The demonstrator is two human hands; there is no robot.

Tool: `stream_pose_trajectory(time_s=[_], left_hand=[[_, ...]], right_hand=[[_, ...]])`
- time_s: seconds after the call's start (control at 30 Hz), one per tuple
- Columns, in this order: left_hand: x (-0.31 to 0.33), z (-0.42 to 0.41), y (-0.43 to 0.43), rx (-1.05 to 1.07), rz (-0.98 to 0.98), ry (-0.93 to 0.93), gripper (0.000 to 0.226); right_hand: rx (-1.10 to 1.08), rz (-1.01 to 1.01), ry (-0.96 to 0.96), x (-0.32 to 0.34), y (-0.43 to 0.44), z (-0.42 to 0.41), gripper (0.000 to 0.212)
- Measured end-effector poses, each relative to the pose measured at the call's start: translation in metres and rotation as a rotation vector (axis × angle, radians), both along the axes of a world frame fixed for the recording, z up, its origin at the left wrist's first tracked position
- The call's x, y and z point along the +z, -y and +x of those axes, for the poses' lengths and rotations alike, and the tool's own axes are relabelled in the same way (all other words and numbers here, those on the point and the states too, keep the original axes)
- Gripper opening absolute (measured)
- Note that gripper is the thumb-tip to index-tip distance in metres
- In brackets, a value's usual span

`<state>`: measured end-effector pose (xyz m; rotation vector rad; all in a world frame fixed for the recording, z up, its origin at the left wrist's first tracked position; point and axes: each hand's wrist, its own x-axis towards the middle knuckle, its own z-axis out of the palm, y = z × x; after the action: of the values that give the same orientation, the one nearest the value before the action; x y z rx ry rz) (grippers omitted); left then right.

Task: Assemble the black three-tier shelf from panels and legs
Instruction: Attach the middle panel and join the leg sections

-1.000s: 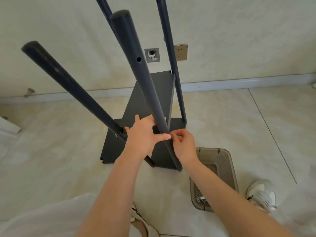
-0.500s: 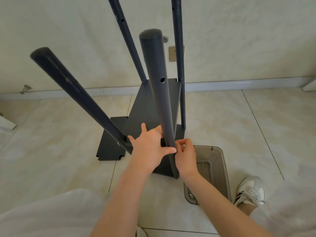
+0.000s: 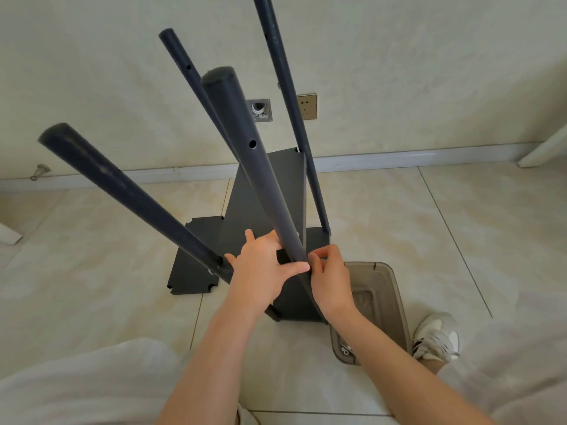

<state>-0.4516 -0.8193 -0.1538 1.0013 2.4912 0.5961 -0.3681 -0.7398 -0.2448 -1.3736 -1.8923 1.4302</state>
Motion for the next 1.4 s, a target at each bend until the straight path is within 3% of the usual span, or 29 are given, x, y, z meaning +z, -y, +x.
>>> stream_pose_trajectory(time_s=[0.5, 0.8, 1.1, 1.4], left_hand=[[0.003, -0.021, 0.017, -0.009, 0.205, 0.094, 0.058], [-0.009, -0.048, 0.036, -0.014, 0.202, 0.092, 0.058], [-0.019, -0.071, 0.061, 0.072, 0.272, 0.299, 0.042], [-0.057, -0.06, 0.085, 0.241, 0.328, 0.441, 0.051]], right_hand=[[0.005, 0.004, -0.045, 0.009, 0.006, -0.01, 0.005], [0.066, -0.048, -0.104, 0.016, 0.01, -0.019, 0.002], [0.183, -0.149, -0.134, 0.008, 0.005, -0.026, 0.009], [0.277, -0.135, -0.088, -0.008, 0.006, -0.026, 0.008]])
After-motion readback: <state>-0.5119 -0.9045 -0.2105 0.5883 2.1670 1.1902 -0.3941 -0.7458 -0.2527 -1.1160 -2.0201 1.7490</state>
